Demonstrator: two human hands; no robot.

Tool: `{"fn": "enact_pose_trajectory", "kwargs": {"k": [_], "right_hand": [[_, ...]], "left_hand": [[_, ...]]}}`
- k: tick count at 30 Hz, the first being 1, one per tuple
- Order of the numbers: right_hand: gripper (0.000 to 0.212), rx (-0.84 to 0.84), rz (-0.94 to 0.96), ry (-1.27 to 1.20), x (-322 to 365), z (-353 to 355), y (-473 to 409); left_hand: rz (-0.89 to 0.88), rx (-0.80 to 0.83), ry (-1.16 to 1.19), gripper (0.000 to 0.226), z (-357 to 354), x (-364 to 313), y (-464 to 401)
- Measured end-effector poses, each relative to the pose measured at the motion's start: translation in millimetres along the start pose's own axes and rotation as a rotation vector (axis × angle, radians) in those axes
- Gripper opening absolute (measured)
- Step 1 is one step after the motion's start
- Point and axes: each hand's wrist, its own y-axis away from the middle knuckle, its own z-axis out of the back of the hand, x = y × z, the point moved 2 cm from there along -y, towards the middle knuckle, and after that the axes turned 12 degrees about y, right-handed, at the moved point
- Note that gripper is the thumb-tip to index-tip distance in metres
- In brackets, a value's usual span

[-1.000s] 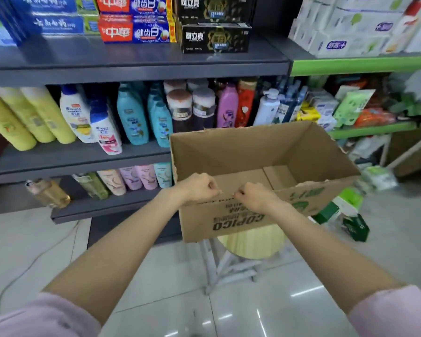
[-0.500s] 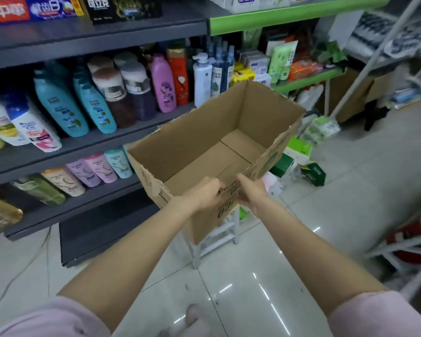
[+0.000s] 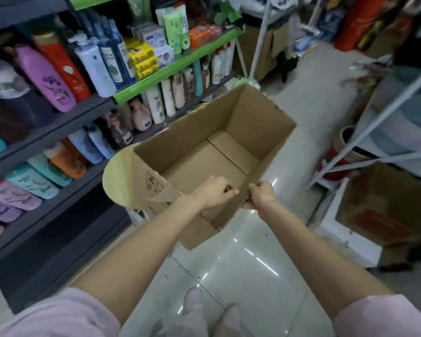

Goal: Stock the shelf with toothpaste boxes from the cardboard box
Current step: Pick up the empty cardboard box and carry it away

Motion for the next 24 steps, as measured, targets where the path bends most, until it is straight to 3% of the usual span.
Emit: {"fn": "enact_pose_trajectory", "kwargs": {"k": [3, 7, 11, 14, 16, 20, 24], "right_hand": [[0.01, -0.081, -0.038, 0.039, -17.9, 17.9, -3.5], [0.027, -0.239, -0.111, 0.091, -52.2, 51.2, -9.8], [0.019, -0.354, -0.182, 0.154, -88.1, 83.4, -11.8], [0.021, -0.354, -0.241, 0.151, -127.1, 98.7, -22.0], [0.024, -0.332, -0.25, 0.084, -147.5, 98.5, -25.1], [0.037, -0.258, -0.322, 0.003, -198.0, 91.6, -19.2], [0.044, -0.178, -0.613, -0.229, -272.9, 81.4, -21.7]], "left_hand": [[-0.094, 0.082, -0.106, 0.052, -18.9, -15.0, -5.6], [-0.268, 0.265, -0.487, 0.061, -49.5, -35.2, -13.6], [-0.365, 0.497, -0.656, 0.074, -79.1, -27.9, -23.7], [-0.474, 0.612, -0.847, 0.042, -114.3, -14.4, -34.3], [-0.566, 0.575, -0.932, 0.024, -135.3, -7.0, -40.2], [-0.602, 0.552, -0.881, 0.028, -196.8, -5.6, -60.0], [-0.625, 0.607, -0.853, 0.028, -273.0, -11.2, -88.4]]}}
